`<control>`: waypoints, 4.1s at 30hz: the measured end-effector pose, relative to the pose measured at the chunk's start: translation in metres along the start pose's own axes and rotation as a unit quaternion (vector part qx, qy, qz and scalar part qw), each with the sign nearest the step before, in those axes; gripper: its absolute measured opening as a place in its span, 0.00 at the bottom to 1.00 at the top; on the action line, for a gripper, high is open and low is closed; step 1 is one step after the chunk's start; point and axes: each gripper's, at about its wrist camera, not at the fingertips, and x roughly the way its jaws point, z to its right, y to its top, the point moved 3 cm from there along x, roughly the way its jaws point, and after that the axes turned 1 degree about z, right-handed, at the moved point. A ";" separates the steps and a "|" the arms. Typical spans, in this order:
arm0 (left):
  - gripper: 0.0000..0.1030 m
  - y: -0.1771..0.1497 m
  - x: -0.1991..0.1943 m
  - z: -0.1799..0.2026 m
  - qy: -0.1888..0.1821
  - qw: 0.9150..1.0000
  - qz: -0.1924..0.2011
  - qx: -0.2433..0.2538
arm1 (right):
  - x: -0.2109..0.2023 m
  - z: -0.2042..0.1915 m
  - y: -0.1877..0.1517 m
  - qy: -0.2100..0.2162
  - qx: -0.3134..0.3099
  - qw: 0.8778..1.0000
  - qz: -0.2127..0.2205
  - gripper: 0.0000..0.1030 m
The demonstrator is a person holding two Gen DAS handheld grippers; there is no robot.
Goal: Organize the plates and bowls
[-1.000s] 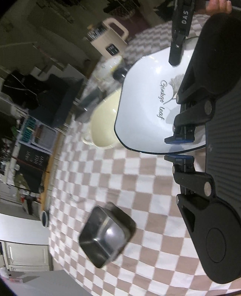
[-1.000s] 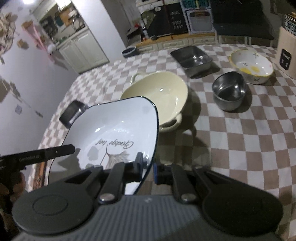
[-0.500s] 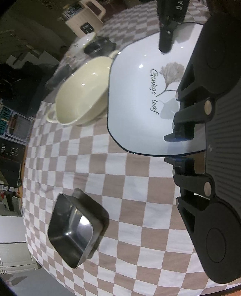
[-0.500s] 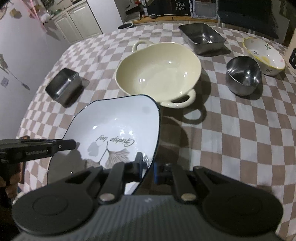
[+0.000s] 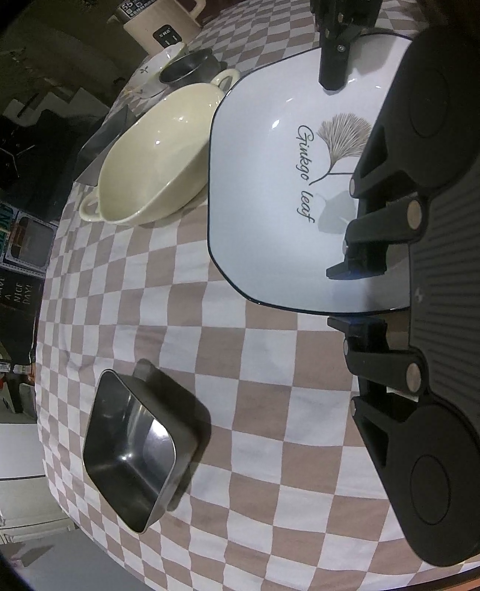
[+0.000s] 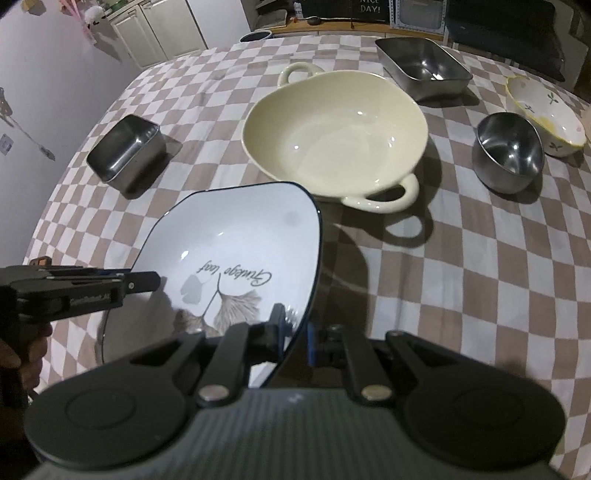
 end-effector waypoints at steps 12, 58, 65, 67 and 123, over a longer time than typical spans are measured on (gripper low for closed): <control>0.20 0.000 0.001 0.003 0.004 1.000 -0.009 0.016 | 0.008 0.002 -0.002 0.000 0.001 1.000 -0.026 0.15; 0.44 -0.005 -0.016 0.020 0.010 0.998 -0.025 0.061 | 0.017 0.015 -0.012 -0.009 0.040 0.998 -0.056 0.18; 0.67 -0.008 -0.026 0.023 0.016 0.998 -0.017 0.067 | 0.007 0.010 -0.016 -0.005 0.031 0.998 -0.052 0.40; 0.72 -0.008 -0.030 0.023 0.018 0.998 -0.012 0.066 | 0.003 0.011 -0.016 -0.004 0.032 0.998 -0.046 0.46; 0.75 0.184 0.023 0.083 0.047 0.985 0.162 0.025 | -0.006 0.099 0.032 0.135 0.336 0.929 0.076 0.45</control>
